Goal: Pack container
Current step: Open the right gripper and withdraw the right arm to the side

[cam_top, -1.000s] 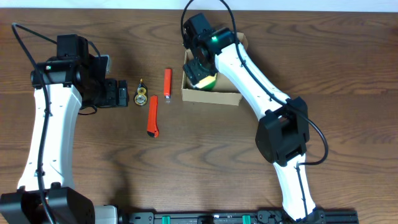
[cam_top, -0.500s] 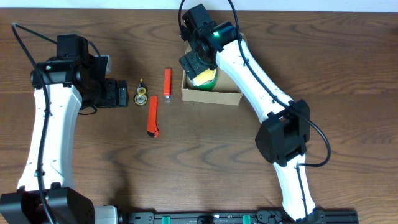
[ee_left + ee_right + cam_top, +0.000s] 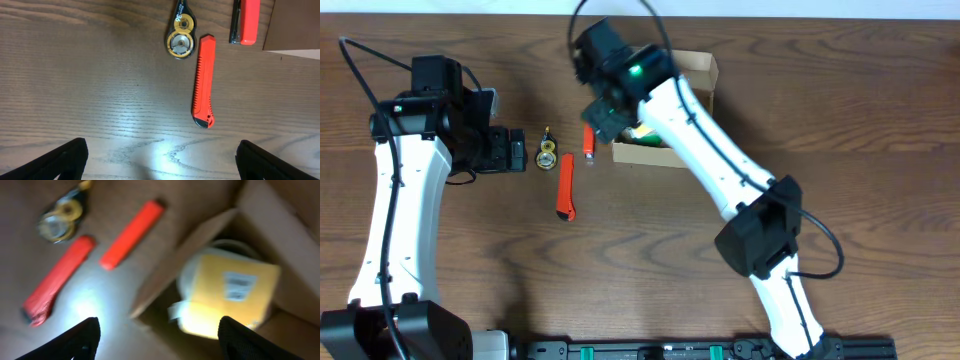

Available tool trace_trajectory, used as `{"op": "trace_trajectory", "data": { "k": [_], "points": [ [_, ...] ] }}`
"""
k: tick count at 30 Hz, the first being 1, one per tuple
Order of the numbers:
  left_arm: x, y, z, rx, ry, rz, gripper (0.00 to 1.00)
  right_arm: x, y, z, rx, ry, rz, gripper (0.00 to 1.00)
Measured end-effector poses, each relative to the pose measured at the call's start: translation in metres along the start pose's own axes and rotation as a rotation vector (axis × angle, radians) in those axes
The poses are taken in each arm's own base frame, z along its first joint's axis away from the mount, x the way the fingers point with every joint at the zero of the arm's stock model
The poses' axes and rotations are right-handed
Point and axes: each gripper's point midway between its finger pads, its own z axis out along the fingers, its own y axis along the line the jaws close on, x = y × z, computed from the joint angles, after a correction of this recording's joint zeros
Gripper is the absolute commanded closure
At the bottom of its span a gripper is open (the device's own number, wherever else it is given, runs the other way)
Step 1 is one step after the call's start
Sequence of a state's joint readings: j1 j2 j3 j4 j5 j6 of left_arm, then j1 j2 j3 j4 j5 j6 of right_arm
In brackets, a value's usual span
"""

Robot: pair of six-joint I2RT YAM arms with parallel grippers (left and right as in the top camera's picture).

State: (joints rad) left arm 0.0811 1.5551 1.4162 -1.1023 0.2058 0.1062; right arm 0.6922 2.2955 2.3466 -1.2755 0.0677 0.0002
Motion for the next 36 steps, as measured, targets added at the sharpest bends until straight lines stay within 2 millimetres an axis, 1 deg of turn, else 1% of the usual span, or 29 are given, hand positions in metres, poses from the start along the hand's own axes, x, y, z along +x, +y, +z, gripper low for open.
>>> {"op": "trace_trajectory", "data": {
  "k": [2,4,7,8,10,11,12,13,14,15,16,17,18,19,21,22,23,25,26,27,30,31,36],
  "points": [
    [0.000,0.000,0.000,0.000,0.000,0.000,0.05,-0.002,0.008,-0.009,-0.001,-0.009,-0.017,0.20],
    [0.000,0.000,0.000,0.000,0.000,0.000,0.05,-0.008,0.006,-0.019,0.016,-0.033,-0.018,0.18],
    [0.000,0.000,0.000,0.000,0.000,0.000,0.05,-0.013,-0.014,-0.037,0.081,-0.070,0.003,0.15],
    [0.000,0.000,0.000,0.000,0.000,0.000,0.05,-0.016,-0.027,-0.049,0.112,-0.094,0.021,0.14],
    [-0.001,0.000,0.000,0.001,-0.005,0.000,0.05,-0.019,-0.057,-0.075,0.171,-0.148,0.068,0.13],
    [-0.003,0.000,0.000,0.001,-0.011,-0.002,0.05,-0.020,-0.077,-0.094,0.201,-0.187,0.105,0.13],
    [-0.003,0.000,0.000,0.001,-0.014,-0.005,0.05,-0.020,-0.103,-0.118,0.236,-0.238,0.153,0.12],
    [-0.004,0.000,0.000,0.001,-0.016,-0.013,0.05,-0.018,-0.124,-0.137,0.266,-0.277,0.193,0.12],
    [-0.005,0.000,0.000,0.003,-0.020,-0.024,0.05,-0.012,-0.155,-0.166,0.311,-0.328,0.255,0.11],
    [-0.007,-0.001,0.000,0.004,-0.028,-0.033,0.05,-0.003,-0.182,-0.191,0.353,-0.370,0.311,0.11],
    [-0.009,-0.001,0.000,0.008,-0.037,-0.049,0.05,0.008,-0.205,-0.212,0.390,-0.401,0.360,0.11],
    [-0.010,-0.002,0.000,0.016,-0.042,-0.056,0.05,0.024,-0.234,-0.237,0.440,-0.433,0.422,0.11],
    [-0.012,-0.005,0.000,0.032,-0.049,-0.066,0.05,0.035,-0.249,-0.252,0.470,-0.450,0.459,0.11],
    [-0.015,-0.009,-0.001,0.055,-0.058,-0.071,0.05,0.054,-0.271,-0.272,0.504,-0.470,0.517,0.10],
    [-0.018,-0.016,-0.002,0.100,-0.072,-0.085,0.05,0.076,-0.291,-0.289,0.525,-0.479,0.583,0.11],
    [-0.021,-0.020,-0.002,0.122,-0.079,-0.095,0.05,0.087,-0.301,-0.292,0.527,-0.476,0.617,0.11],
    [-0.023,-0.025,-0.003,0.151,-0.086,-0.114,0.05,0.095,-0.308,-0.292,0.524,-0.471,0.639,0.11],
    [-0.029,-0.031,-0.005,0.192,-0.104,-0.139,0.05,0.108,-0.322,-0.285,0.511,-0.442,0.686,0.08],
    [-0.031,-0.034,-0.005,0.209,-0.113,-0.149,0.04,0.115,-0.330,-0.277,0.501,-0.420,0.709,0.06],
    [-0.034,-0.036,-0.006,0.222,-0.121,-0.154,0.04,0.120,-0.336,-0.269,0.494,-0.399,0.728,0.01],
    [-0.040,-0.039,-0.008,0.247,-0.144,-0.166,0.00,0.134,-0.350,-0.238,0.464,-0.315,0.769,0.01],
    [-0.041,-0.040,-0.008,0.249,-0.146,-0.171,0.05,0.138,-0.353,-0.225,0.449,-0.279,0.778,0.01],
    [-0.039,-0.040,-0.009,0.215,-0.137,-0.176,0.10,0.145,-0.358,-0.173,0.386,-0.159,0.791,0.01]
  ]
}}
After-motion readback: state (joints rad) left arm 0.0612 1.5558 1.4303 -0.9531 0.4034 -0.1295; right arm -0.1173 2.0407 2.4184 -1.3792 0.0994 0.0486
